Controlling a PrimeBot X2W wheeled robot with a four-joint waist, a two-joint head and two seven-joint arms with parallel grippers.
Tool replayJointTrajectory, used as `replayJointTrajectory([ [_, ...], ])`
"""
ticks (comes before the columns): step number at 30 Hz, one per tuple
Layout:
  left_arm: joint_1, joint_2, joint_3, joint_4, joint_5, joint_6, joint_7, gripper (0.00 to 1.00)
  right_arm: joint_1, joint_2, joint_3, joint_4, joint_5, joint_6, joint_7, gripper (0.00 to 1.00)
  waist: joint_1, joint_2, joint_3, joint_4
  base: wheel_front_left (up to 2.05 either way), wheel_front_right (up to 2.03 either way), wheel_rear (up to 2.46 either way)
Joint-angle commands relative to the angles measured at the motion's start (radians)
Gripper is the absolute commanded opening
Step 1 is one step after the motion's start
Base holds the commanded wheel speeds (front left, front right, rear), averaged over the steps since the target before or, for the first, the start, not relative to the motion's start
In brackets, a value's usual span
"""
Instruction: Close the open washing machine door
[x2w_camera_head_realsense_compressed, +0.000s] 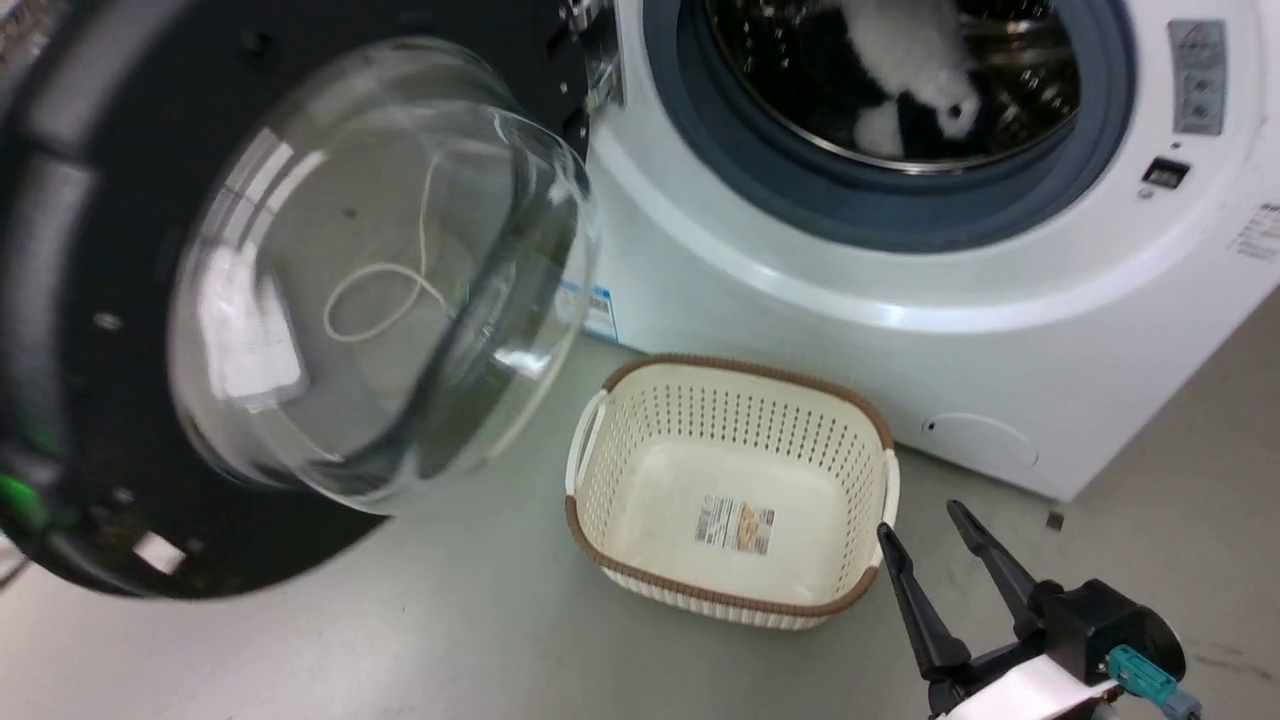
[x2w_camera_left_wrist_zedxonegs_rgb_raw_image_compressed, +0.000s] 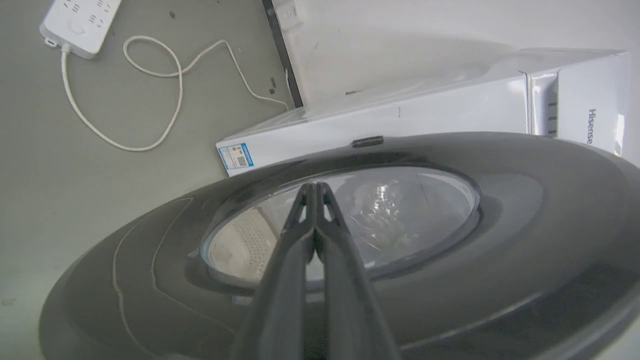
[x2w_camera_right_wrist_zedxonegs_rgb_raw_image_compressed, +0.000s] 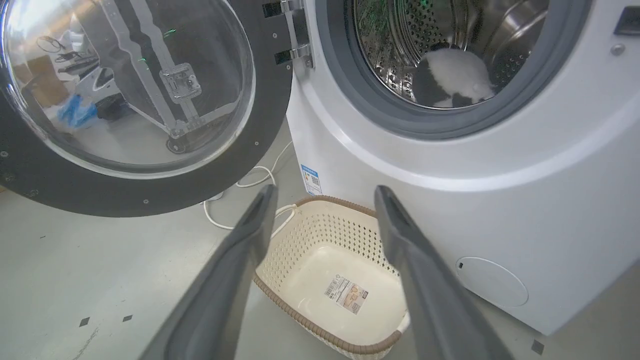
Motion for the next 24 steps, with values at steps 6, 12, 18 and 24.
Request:
replayJointTrajectory([
  [6, 0.14, -0.074, -0.021, -0.147, -0.087, 0.005, 0.168, 0.0, 0.012, 0.038, -0.002, 0.033, 0.003, 0.001, -0.004, 1.0, 0.0, 0.0, -0.095, 0.001, 0.0, 0.0, 0.0],
  [12, 0.28, -0.181, -0.066, -0.334, -0.119, 0.023, 0.236, 0.0, 0.024, 0.065, -0.034, 0.037, -0.007, 0.001, -0.004, 1.0, 0.0, 0.0, -0.154, -0.024, 0.0, 0.0, 0.0],
  [18, 0.437, -0.329, -0.142, -0.49, -0.141, 0.025, 0.266, 0.0, 0.046, 0.072, -0.102, 0.035, -0.029, 0.001, -0.005, 1.0, 0.0, 0.0, -0.187, -0.074, 0.0, 0.0, 0.0],
  [24, 0.579, -0.451, -0.249, -0.596, -0.119, -0.023, 0.214, 0.0, 0.052, 0.068, -0.166, 0.023, -0.042, 0.001, -0.005, 1.0, 0.0, 0.0, -0.184, -0.16, 0.0, 0.0, 0.0],
])
